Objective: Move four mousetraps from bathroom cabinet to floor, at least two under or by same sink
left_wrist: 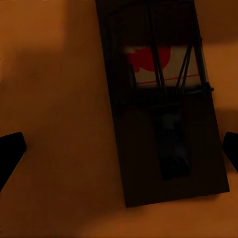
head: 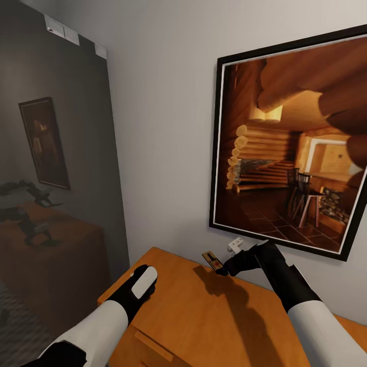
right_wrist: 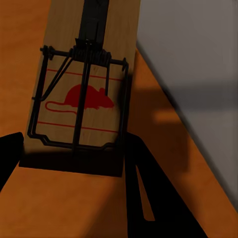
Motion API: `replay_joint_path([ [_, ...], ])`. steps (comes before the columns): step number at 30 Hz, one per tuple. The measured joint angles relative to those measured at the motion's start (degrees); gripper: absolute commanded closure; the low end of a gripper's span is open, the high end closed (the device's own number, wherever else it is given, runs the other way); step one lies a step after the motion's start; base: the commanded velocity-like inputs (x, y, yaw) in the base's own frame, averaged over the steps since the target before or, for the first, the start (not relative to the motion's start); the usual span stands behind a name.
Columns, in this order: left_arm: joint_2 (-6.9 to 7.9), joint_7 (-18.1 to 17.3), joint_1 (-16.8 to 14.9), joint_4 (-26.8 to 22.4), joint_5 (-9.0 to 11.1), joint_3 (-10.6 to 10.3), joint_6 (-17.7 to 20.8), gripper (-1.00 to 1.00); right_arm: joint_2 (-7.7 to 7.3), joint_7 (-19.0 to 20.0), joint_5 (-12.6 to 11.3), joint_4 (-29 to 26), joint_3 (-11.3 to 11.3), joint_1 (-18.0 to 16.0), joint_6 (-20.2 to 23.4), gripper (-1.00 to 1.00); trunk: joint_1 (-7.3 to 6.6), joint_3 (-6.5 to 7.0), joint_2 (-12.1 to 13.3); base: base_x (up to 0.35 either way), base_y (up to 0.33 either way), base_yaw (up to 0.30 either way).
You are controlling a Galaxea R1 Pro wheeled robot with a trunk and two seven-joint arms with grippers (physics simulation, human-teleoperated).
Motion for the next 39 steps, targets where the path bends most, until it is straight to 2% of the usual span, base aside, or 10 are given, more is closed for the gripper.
replay_joint_path([
  [11,0.0,-0.21,0.0,0.05,-0.41,-0.15,0.3,-1.0,0.0,0.0,-0.02,0.01,0.0,0.01,0.0,1.0,0.0,0.0,-0.01,0.0,0.0,0.0],
  [16,0.0,-1.99,-0.02,0.33,-1.21,-0.28,0.84,-1.0,0.0,0.01,-0.03,0.01,0.0,0.0,-0.01,1.0,-0.01,0.01,-0.02,0.0,0.0,0.0],
  [20,0.0,-2.75,-0.01,0.14,-1.1,-0.19,0.76,-1.0,0.0,0.01,-0.05,0.01,0.0,0.01,0.0,1.0,-0.01,0.01,-0.02,0.0,0.0,0.0],
  [21,0.0,-2.87,-0.01,0.02,-0.88,-0.2,0.63,1.0,0.0,0.01,-0.04,0.01,0.0,0.01,0.0,1.0,-0.01,0.0,-0.01,0.0,0.0,0.0],
  [32,0.0,-3.5,0.01,-0.01,-0.14,-0.13,-1.64,1.0,0.0,0.03,-0.11,0.01,0.0,0.02,-0.01,1.0,0.0,0.0,-0.01,0.0,0.0,0.0],
  [39,0.0,-5.85,0.0,0.01,-0.5,-0.22,-1.95,1.0,0.0,0.08,-0.11,-0.02,0.0,0.03,0.0,1.0,0.0,0.0,-0.01,0.0,0.0,0.0],
])
